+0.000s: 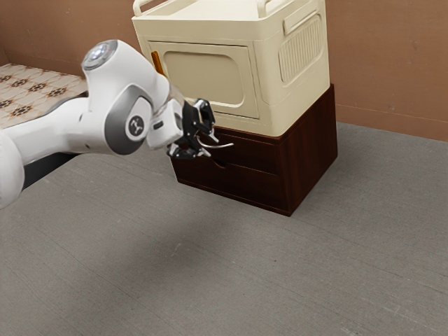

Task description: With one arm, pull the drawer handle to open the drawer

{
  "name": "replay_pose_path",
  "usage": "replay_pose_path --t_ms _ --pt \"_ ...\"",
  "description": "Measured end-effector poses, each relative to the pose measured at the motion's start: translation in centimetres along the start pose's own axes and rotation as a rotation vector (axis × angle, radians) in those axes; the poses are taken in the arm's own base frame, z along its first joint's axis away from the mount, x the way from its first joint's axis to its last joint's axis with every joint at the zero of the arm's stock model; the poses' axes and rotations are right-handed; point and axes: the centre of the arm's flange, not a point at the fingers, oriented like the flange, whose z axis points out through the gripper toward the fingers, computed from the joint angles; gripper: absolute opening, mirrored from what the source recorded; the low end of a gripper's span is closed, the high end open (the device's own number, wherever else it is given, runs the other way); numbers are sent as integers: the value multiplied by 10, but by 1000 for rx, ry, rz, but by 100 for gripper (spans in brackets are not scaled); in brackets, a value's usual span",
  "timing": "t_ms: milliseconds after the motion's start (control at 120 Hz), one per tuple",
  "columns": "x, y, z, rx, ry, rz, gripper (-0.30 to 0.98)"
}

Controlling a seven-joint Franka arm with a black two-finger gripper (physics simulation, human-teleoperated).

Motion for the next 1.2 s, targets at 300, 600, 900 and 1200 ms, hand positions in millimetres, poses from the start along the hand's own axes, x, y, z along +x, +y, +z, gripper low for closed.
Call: replay_pose_path --t_ms 300,600,900,1200 --pt "-2 1 8 -8 1 0 14" --pt "6 -3 22 -12 11 12 23" --pt "5 -15 16 14 5 20 15" --pt "-3 -15 21 8 -3 12 14"
